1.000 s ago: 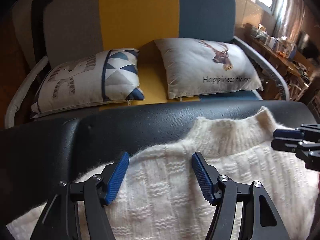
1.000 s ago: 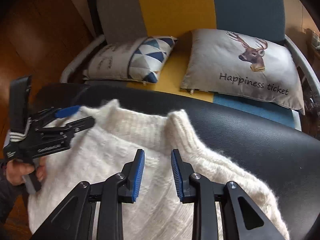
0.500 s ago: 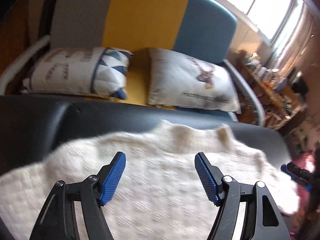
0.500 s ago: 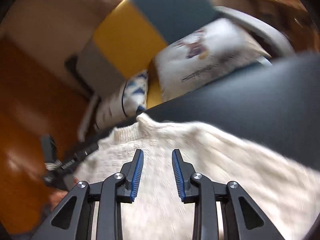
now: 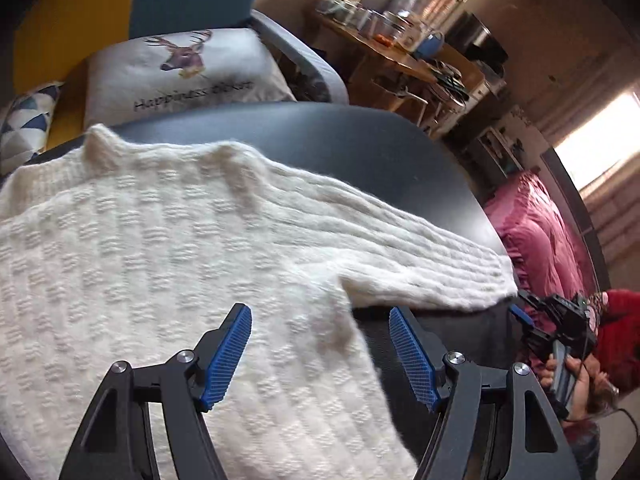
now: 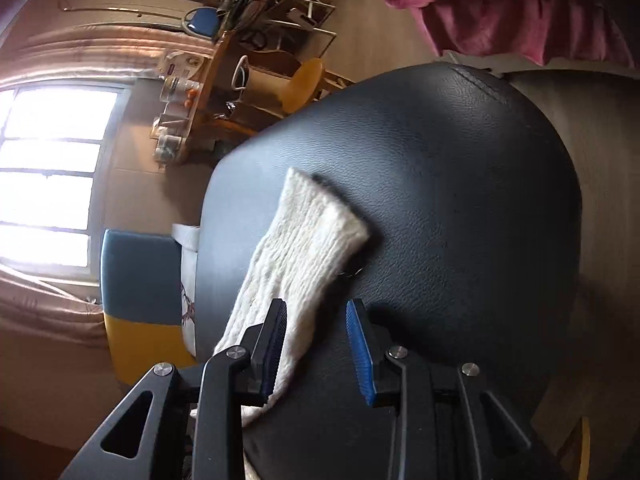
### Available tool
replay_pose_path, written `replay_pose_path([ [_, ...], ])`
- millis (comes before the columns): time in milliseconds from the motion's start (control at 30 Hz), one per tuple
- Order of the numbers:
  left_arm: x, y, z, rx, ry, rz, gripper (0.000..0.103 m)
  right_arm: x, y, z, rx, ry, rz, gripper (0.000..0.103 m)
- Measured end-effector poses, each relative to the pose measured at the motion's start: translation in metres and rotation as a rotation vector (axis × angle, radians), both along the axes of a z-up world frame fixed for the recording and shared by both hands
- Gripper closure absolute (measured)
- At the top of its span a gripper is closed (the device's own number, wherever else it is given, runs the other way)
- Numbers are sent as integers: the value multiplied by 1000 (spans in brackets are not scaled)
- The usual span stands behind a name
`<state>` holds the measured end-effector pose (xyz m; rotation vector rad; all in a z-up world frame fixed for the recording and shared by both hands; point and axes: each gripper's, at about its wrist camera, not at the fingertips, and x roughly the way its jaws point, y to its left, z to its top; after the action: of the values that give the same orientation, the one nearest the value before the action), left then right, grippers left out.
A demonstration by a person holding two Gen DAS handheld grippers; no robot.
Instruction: Fold clothes
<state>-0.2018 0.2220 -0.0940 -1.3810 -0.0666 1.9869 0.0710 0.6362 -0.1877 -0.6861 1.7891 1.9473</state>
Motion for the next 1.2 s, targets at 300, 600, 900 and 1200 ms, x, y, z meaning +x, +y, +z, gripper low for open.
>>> replay_pose_path([
  [300, 35, 61, 14, 9, -42, -129, 30, -80, -35, 22, 369, 3, 281, 91],
  [600, 12, 126, -5, 157, -372, -140, 23, -143, -145, 29, 680, -30, 885, 84],
  [900, -10, 133, -46, 247, -600, -5, 23, -142, -144, 25, 673, -2, 864, 83],
  [1200, -8, 171, -51, 235, -627, -9, 71, -136, -156, 30, 731, -29, 840, 76],
])
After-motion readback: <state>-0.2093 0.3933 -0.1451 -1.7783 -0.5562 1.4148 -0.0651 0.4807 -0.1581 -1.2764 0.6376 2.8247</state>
